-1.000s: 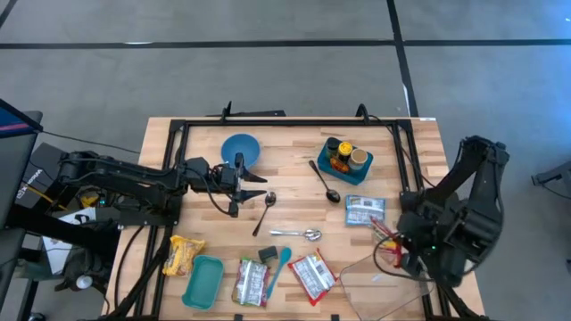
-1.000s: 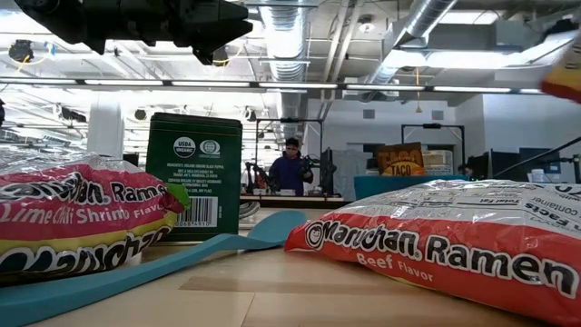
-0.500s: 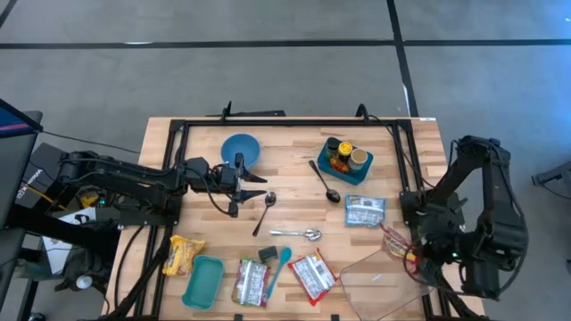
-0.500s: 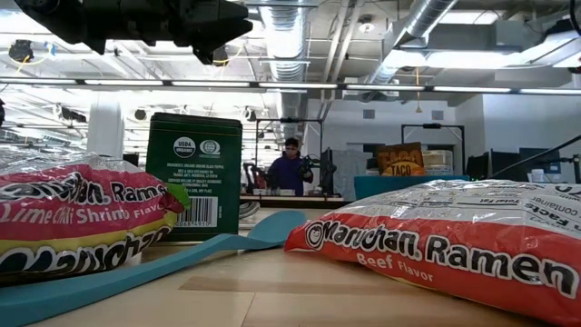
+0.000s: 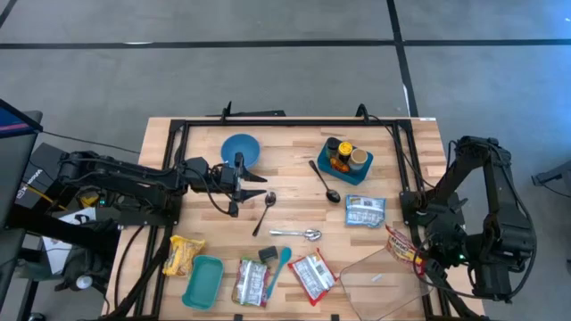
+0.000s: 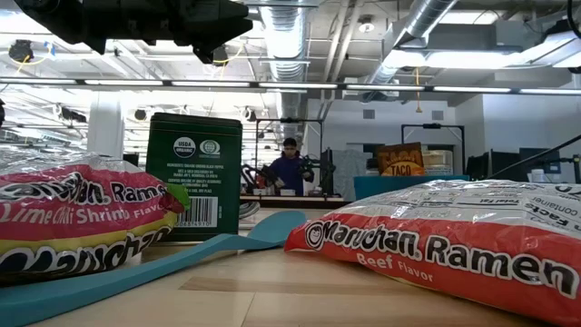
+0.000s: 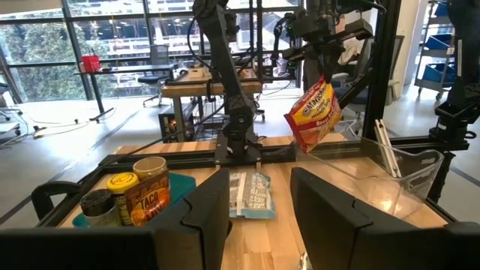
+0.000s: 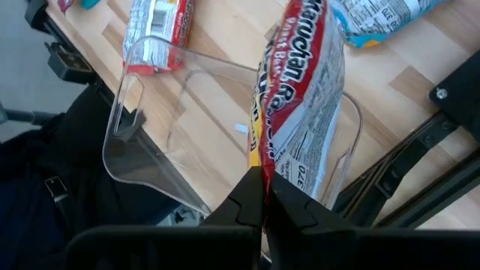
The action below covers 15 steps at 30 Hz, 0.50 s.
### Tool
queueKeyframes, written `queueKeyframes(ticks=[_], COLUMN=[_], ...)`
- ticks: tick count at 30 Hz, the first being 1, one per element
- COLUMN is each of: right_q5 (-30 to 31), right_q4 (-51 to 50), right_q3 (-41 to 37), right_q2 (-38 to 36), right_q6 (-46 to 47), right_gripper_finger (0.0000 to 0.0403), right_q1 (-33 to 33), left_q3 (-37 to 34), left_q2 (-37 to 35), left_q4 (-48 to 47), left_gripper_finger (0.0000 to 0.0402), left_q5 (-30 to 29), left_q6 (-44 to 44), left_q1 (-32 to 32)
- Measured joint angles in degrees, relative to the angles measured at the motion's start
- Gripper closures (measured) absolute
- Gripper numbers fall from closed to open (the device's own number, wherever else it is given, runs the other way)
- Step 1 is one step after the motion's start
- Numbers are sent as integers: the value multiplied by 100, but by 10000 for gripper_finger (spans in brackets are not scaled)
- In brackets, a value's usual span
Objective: Pick & Place Food Item
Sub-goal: Put the top red noodle pack into the transparent bin
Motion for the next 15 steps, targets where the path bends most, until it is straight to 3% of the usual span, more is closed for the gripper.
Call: queueKeyframes(ticks=[15], right_q5=[-270], right_q4=[-156], right_q3=[-2], right_q2=[2], right_q6=[197], right_gripper_finger=[403], right_q1=[10], left_q3=[0], left_q2=[0], left_q4=[-1], left_gripper_finger=[266], left_q5=[4], left_q6=[0], left_q1=[-1])
